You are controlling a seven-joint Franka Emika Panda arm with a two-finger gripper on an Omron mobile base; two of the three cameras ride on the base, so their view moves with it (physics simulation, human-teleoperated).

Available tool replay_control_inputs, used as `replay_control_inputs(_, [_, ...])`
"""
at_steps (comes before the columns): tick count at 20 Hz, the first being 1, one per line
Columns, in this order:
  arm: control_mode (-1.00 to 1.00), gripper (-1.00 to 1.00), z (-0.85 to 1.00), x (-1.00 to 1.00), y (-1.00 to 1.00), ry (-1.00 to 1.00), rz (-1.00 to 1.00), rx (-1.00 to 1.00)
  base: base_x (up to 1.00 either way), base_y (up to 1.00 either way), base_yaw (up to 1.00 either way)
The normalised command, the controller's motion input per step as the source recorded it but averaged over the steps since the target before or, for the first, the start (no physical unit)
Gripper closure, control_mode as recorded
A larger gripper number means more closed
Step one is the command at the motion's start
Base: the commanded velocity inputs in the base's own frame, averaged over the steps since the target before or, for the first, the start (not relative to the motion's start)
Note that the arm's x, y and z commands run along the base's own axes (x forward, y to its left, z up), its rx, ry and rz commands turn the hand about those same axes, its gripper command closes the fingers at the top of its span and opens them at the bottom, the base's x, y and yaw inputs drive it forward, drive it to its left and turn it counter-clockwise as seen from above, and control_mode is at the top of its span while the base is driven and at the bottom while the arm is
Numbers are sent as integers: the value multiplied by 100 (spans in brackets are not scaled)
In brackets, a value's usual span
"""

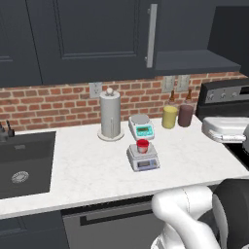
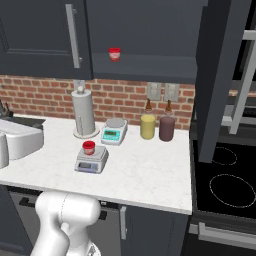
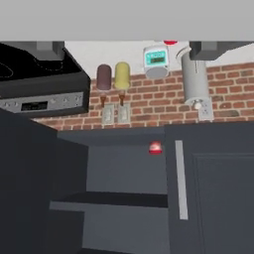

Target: Pick the jam and place it on the digital scale for weighing, and close the cabinet.

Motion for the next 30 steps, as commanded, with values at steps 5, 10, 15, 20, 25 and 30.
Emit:
replay_control_inputs(5, [-100, -100, -45, 0, -14, -19, 5, -2, 0, 0, 0])
replay_control_inputs(10, [-100, -100, -2, 0, 0, -7, 0, 0, 0, 0, 0])
replay_control_inputs(15, [-100, -100, -15, -4, -12, -12, 4, 0, 0, 0, 0])
replay_control_inputs(20, [-100, -100, -30, -1, -26, -19, 7, 0, 0, 0, 0])
replay_control_inputs(25, [-100, -100, -18, 0, -54, -24, 7, 0, 0, 0, 0])
replay_control_inputs(30, [-100, -100, -2, 0, -10, -19, 0, 0, 0, 0, 0])
